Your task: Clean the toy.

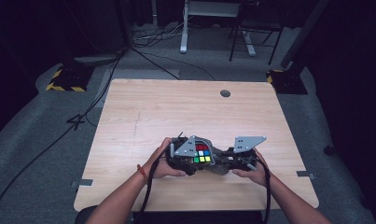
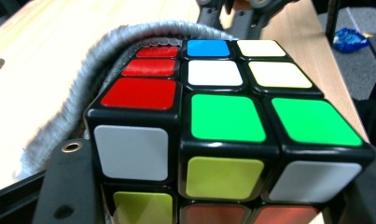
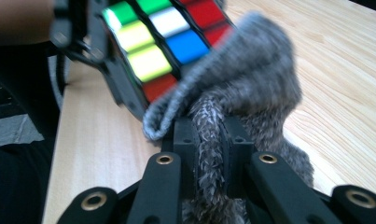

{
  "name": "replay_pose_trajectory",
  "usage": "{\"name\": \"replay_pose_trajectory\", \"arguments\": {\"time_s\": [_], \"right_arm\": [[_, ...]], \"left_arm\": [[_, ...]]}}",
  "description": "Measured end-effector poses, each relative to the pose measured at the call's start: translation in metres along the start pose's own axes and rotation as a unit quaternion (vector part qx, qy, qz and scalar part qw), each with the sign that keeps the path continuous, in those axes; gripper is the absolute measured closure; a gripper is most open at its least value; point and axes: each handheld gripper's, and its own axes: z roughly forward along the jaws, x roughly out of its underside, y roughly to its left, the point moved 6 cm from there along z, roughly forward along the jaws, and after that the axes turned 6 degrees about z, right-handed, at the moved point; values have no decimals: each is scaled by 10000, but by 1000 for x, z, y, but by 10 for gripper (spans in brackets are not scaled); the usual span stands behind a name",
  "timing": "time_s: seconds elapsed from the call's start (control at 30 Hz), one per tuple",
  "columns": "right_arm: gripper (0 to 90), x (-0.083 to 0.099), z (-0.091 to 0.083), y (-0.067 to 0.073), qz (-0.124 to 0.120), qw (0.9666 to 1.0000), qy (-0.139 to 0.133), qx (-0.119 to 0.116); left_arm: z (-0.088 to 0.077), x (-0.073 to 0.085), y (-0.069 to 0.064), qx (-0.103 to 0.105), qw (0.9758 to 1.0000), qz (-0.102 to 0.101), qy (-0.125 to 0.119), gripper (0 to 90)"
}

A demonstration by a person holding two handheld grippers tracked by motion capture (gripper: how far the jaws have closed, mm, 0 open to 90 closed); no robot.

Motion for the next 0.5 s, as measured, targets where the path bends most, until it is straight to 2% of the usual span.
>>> {"name": "replay_pose_trajectory", "arguments": {"time_s": [0.03, 0.17, 0.33, 0.5], "right_arm": [[799, -1, 1, 1, -69, 10000, 19, 30], [799, -2, -4, 0, 76, 9998, -168, -78], [798, -4, -3, 3, 19, 9998, -190, -34], [798, -9, -3, 8, -33, 9997, -251, -64]], "left_arm": [[0, 1, 0, -7, 10000, 13, 46, 322], [1, 3, 0, -40, 9998, 0, 181, 322], [1, 4, 2, -8, 9998, -35, 207, 309], [3, 7, 3, -16, 9993, -106, 348, 278]]}}
